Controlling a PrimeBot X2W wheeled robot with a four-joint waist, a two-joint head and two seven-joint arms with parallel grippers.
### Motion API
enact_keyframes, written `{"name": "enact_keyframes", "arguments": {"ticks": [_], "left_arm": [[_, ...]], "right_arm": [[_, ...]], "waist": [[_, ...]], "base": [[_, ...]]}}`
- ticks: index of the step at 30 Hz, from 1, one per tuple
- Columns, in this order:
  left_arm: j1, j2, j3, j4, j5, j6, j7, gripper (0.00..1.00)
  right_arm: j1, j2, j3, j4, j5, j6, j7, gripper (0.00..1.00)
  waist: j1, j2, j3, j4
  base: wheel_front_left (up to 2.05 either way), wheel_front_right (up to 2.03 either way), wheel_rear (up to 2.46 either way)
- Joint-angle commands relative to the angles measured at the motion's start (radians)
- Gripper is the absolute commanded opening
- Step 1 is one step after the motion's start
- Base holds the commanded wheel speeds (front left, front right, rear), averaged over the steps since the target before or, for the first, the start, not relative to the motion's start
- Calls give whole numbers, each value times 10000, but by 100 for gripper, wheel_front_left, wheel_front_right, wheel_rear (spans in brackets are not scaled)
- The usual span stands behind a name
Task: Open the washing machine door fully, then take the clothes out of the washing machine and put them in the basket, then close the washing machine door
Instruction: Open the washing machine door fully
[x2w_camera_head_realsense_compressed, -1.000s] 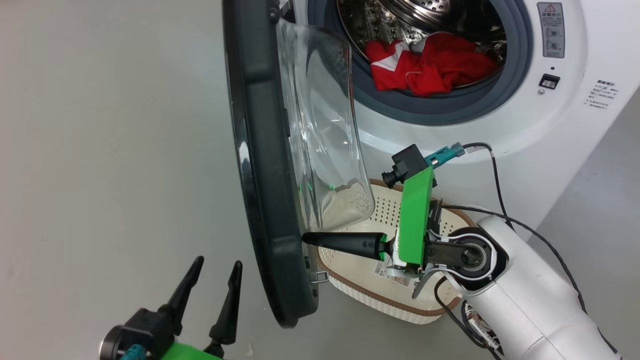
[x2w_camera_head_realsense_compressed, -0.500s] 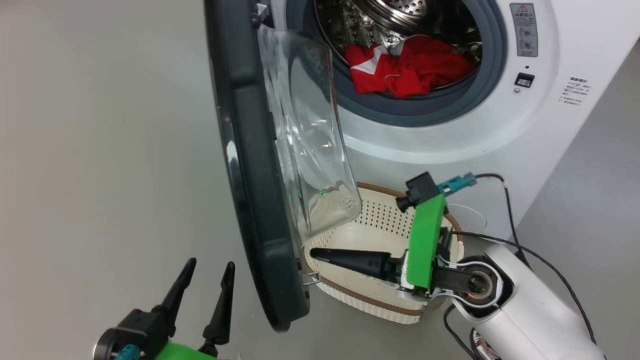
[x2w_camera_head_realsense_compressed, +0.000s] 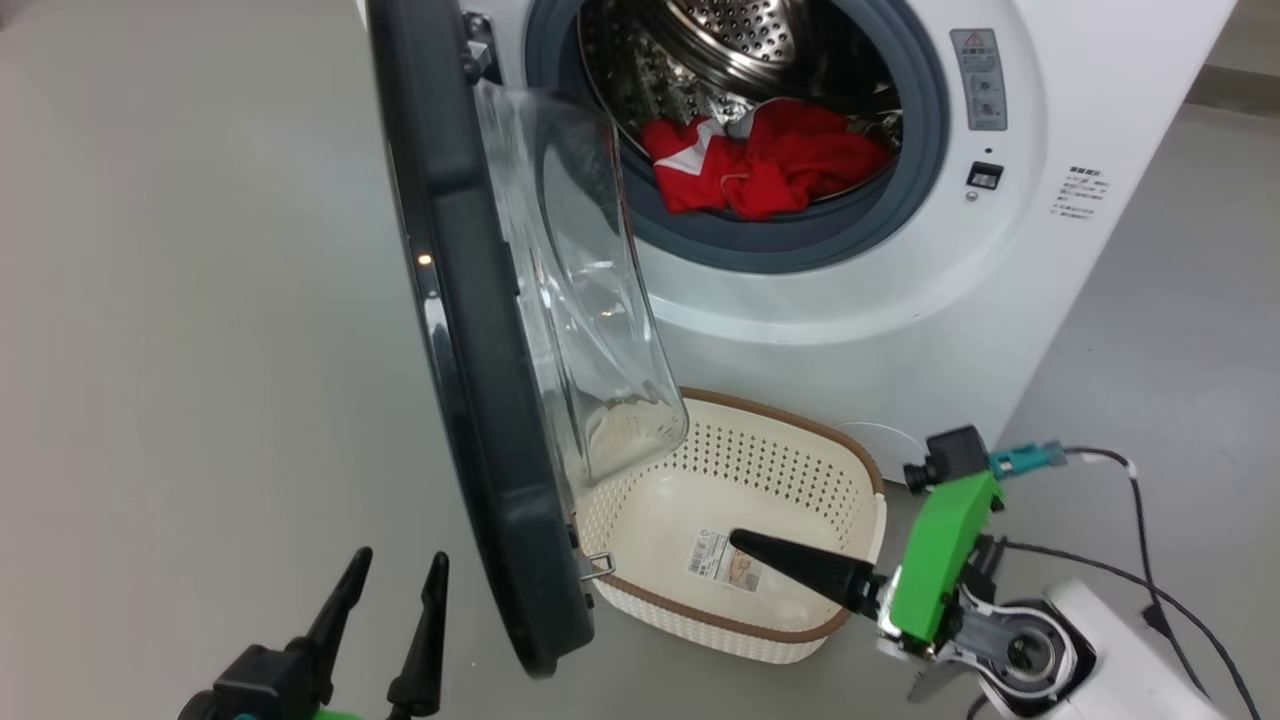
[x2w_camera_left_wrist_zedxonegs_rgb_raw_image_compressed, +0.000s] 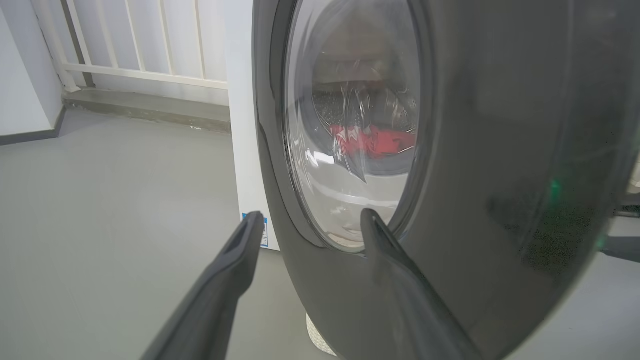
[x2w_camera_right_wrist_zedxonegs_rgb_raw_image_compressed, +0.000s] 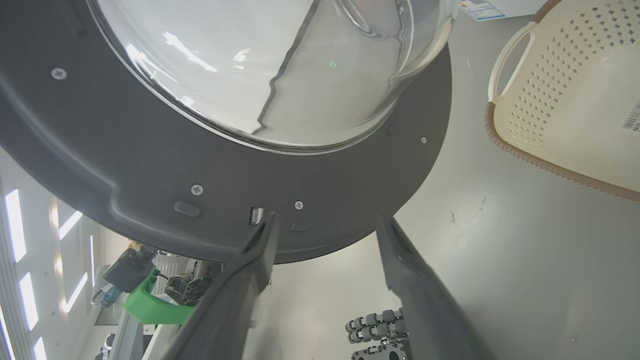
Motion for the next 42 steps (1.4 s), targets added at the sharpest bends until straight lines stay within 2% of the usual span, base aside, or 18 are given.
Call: {"name": "enact_keyframes", "arguments": {"ticks": [1,16,22,30,35,42], "left_arm": [[-84,199,391,-207,173,-56,-122,100],[178,233,611,-180,217,-56,-122,100],[244,243,696,-168,234,-56,-122,100],[238,237,794,-163,238,-56,-122,100],[215,235,815,-151,238,-56,-122,100],[144,225,850,-144,247,-56,-122,100]], "right_arm": [[109,-109,30,-296,-215,75,-282,100],[851,-1107,1048,-171,-1942,75,-2941,100],[845,-1632,1995,-9,-3253,75,-4772,100],[583,-1745,2636,923,-4466,75,-7560,100],[459,-1554,2379,1452,-5319,75,-8115,100],[938,-883,215,988,-7493,75,-8138,100]], "waist": [[0,0,-100,-140],[0,0,-266,-572],[0,0,-326,-628],[0,0,-282,-655],[0,0,-238,-660],[0,0,-123,-670]], "base": [[0,0,0],[0,0,0],[0,0,0],[0,0,0],[0,0,0],[0,0,0]]}}
